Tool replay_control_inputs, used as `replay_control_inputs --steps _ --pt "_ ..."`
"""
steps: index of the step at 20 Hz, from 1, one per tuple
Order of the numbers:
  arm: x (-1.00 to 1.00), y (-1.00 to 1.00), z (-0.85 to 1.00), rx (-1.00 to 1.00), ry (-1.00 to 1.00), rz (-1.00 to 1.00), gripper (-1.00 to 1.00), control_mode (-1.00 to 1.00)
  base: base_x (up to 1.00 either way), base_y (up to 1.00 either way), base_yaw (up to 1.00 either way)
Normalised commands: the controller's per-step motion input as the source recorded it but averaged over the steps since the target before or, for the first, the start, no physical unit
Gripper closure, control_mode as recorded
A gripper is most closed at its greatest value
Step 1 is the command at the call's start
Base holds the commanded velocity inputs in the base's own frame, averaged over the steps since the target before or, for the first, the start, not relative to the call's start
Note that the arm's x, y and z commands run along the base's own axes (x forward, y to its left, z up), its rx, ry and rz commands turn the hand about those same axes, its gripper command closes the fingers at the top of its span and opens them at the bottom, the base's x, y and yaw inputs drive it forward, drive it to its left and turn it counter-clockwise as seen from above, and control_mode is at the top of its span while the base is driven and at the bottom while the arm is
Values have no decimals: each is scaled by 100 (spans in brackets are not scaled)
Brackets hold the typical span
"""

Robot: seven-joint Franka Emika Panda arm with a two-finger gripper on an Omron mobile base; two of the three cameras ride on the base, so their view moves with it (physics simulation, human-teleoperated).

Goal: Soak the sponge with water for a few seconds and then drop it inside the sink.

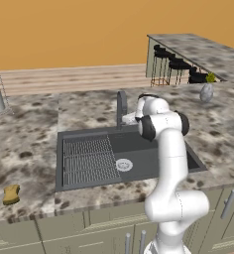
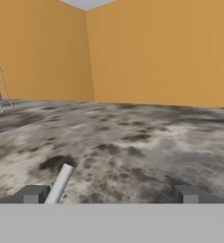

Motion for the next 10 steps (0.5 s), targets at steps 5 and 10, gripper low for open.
replay_control_inputs --steps 5,10 --pt "27 -47 -35 0 0 0 -100 -100 0 0 0" --pt "16 -52 -46 0 0 0 -100 -100 0 0 0"
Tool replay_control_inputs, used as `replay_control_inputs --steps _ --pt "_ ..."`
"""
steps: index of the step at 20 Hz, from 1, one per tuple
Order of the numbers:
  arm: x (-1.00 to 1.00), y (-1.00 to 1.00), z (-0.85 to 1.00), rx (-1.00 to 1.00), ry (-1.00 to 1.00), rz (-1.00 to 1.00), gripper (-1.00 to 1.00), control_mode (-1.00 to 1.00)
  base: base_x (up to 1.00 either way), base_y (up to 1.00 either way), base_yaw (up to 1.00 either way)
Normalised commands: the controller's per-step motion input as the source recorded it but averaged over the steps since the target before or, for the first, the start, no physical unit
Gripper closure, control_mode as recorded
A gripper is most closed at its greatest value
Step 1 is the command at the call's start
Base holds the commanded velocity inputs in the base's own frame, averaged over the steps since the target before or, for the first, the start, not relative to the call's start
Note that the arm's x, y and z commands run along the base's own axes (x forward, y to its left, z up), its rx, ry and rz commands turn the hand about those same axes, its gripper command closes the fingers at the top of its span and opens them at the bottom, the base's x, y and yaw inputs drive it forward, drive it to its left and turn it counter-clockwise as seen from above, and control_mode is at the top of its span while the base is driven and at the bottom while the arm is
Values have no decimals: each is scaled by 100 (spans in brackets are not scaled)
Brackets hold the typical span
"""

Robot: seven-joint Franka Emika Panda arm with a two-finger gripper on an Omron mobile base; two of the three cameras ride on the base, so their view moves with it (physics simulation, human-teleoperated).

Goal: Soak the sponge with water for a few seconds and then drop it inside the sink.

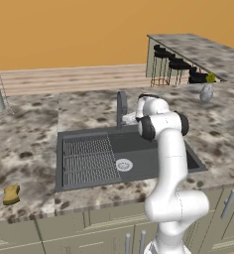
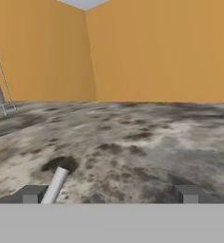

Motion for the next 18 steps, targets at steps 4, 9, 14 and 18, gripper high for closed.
replay_control_inputs --steps 4,9,14,18 --pt "7 -55 -54 0 0 0 -100 -100 0 0 0" --pt "12 -58 -60 0 0 0 -100 -100 0 0 0" --pt "12 -67 -64 0 0 -1 -100 -100 0 0 0" --pt "0 -87 -56 0 0 -10 -100 -100 0 0 0"
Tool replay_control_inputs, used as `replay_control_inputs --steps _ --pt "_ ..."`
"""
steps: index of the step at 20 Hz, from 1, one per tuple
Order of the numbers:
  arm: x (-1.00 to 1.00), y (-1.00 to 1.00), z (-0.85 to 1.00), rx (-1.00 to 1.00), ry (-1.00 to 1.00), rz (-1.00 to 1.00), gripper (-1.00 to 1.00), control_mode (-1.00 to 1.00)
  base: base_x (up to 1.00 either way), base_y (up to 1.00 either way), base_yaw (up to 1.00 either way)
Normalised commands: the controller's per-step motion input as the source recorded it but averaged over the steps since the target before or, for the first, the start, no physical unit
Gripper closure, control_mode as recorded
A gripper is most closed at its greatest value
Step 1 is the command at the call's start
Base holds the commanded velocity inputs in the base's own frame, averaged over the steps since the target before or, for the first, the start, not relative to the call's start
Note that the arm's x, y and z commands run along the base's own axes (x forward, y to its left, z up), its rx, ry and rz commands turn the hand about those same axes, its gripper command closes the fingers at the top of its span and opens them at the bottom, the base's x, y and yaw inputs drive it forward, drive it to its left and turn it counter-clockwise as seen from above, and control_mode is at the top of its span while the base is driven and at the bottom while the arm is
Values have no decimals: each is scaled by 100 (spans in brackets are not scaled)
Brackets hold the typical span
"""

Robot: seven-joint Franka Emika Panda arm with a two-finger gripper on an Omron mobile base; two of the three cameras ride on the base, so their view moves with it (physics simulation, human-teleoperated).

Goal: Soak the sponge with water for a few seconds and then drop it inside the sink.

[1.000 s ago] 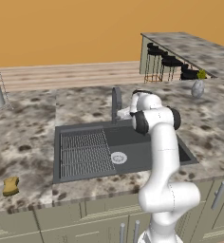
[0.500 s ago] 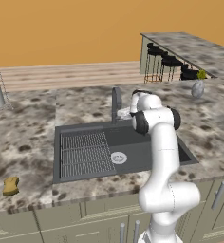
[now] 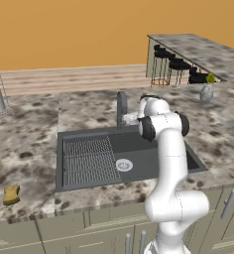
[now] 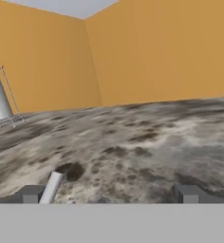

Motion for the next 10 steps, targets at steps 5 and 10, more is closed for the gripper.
replay_control_inputs --steps 5,10 --pt "0 -90 -56 0 1 -11 -100 -100 0 0 0" --pt "0 -84 -53 0 4 -11 -100 -100 0 0 0"
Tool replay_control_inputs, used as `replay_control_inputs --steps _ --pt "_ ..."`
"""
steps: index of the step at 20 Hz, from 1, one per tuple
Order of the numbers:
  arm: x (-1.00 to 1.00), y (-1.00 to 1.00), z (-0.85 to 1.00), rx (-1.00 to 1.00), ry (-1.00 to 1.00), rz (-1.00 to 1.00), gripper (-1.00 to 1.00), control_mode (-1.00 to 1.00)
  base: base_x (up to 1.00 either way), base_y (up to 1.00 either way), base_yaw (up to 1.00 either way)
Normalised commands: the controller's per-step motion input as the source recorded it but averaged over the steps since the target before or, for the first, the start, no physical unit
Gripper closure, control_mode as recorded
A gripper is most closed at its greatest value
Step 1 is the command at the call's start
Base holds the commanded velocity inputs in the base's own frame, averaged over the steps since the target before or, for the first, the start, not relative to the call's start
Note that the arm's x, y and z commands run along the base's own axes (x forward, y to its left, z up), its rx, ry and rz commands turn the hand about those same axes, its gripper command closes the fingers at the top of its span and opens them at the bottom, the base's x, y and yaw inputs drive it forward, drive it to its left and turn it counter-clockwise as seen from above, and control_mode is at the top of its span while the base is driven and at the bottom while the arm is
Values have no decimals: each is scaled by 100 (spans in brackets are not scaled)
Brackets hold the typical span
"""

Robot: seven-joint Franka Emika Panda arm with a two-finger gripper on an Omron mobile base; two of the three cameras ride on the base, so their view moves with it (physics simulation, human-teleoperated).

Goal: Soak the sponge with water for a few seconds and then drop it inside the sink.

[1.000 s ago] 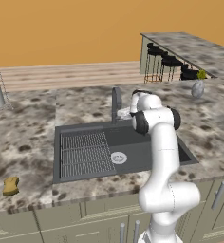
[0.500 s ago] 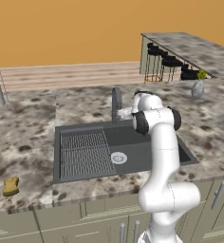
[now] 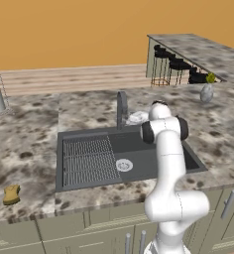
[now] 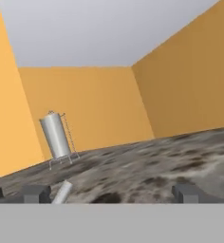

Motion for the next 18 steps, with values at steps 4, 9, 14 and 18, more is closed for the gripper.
replay_control_inputs --steps 4,9,14,18 --pt "0 -75 -49 -1 12 -11 -100 -100 0 0 0" --pt "0 -60 -39 -8 21 -8 -100 -100 0 0 0" --pt "1 -17 8 -12 29 -4 -100 -100 0 0 0" --pt "2 -9 39 -14 35 -6 -100 -100 0 0 0"
